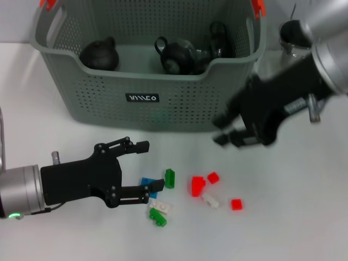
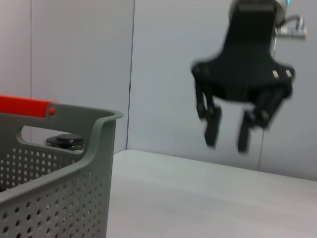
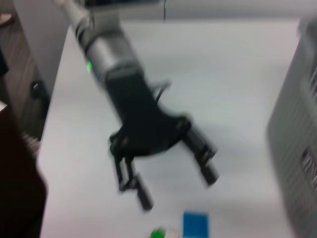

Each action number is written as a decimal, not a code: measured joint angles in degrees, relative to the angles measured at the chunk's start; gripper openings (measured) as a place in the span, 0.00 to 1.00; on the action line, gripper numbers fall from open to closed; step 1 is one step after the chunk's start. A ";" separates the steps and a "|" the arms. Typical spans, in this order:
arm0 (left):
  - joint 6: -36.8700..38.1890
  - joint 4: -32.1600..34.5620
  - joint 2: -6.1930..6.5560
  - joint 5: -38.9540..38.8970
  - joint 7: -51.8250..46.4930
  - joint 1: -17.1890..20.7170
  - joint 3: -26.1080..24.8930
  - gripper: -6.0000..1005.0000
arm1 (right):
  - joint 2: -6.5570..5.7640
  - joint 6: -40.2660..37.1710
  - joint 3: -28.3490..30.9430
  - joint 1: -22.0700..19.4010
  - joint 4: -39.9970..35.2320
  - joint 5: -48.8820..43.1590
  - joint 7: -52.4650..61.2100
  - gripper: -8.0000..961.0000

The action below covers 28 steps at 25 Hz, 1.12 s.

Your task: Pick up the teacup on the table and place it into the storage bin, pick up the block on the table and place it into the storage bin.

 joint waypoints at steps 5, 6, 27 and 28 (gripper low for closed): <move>-0.13 -0.10 0.00 0.03 0.00 -0.18 0.01 0.86 | 0.26 0.38 -0.83 -0.03 9.37 -8.19 -0.84 0.32; -0.14 -0.11 0.00 0.03 0.00 -0.18 0.00 0.86 | 0.31 0.90 -1.31 0.10 11.41 -9.53 -1.04 0.35; -0.25 -1.38 -0.18 -0.06 -0.26 -0.68 0.09 0.86 | 1.03 22.32 -27.21 0.95 23.74 -12.51 3.15 0.71; -0.25 -1.38 -0.18 -0.02 -0.22 -0.64 0.09 0.86 | 1.05 22.72 -27.72 1.03 23.93 -12.51 3.38 0.71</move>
